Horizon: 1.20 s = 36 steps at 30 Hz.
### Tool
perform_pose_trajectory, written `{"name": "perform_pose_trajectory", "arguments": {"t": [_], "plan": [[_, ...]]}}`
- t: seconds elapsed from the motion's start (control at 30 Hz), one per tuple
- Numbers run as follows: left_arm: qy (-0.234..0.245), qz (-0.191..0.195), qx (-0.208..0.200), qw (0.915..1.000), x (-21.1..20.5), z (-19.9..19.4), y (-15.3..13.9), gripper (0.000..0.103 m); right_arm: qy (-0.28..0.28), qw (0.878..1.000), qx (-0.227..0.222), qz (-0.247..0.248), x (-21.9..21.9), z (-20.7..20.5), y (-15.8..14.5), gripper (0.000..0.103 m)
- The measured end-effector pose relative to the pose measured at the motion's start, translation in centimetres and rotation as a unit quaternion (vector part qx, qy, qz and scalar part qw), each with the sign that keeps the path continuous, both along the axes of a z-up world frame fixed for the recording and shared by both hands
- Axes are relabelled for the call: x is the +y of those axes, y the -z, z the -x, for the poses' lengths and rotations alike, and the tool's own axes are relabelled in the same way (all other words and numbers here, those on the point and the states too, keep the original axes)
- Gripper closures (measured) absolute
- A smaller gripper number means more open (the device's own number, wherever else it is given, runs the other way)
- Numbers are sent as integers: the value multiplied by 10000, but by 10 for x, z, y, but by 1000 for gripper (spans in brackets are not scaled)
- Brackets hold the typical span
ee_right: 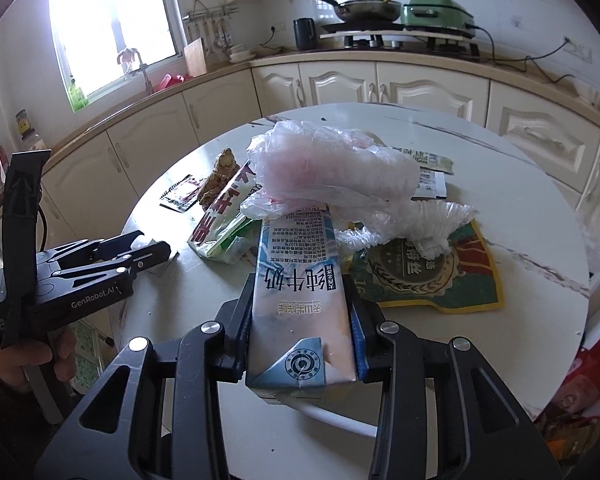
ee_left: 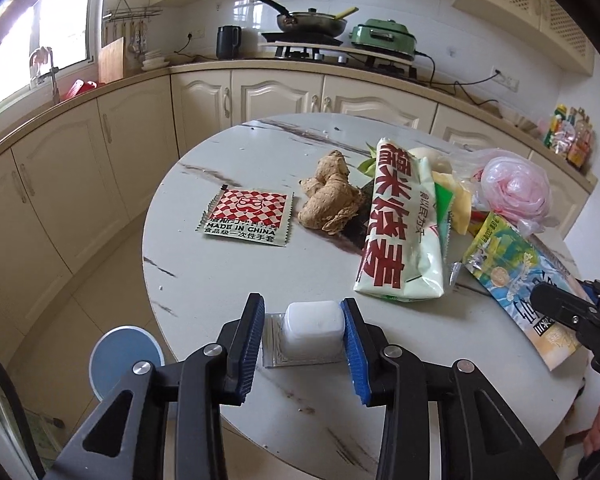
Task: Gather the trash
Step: 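Grasp the white plastic box with the left tool while the right tool grasps the milk carton, then carry both items over the blue bucket and open both tools to drop them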
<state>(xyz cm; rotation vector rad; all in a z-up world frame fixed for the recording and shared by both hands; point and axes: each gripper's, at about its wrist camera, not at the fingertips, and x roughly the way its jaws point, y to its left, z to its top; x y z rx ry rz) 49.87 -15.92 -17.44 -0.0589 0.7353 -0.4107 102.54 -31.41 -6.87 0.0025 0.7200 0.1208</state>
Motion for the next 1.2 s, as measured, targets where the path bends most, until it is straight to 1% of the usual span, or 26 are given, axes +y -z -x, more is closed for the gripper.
{"name": "perform_pose_trajectory", "arguments": {"t": [0.13, 0.23, 0.3, 0.47, 0.63, 0.77, 0.9, 1.07, 1.2], "plan": [[-6, 239, 84, 9997, 8, 6, 1, 70, 64, 9999, -73, 42, 5, 6, -4, 67], [-37, 293, -6, 9996, 12, 15, -5, 70, 67, 9999, -113, 50, 9, 10, -9, 67], [12, 387, -97, 9992, 16, 24, -14, 70, 58, 9999, -127, 63, 12, 12, -13, 67], [144, 447, -294, 9985, 21, 47, -40, 70, -4, 9996, -279, 71, 24, 19, -28, 67], [123, 587, -434, 9973, 41, 69, -68, 70, -107, 9989, -447, 119, 41, 26, -43, 67], [17, 661, -581, 9961, 66, 85, -87, 70, -234, 9981, -553, 162, 58, 26, -56, 67], [-163, 695, -664, 9952, 96, 102, -101, 70, -460, 9966, -649, 198, 85, 24, -65, 67], [-552, 691, -672, 9938, 149, 117, -109, 69, -878, 9937, -668, 222, 135, 10, -64, 67], [-930, 601, -622, 9919, 198, 124, -108, 70, -1330, 9887, -662, 211, 190, -9, -57, 67]]}}
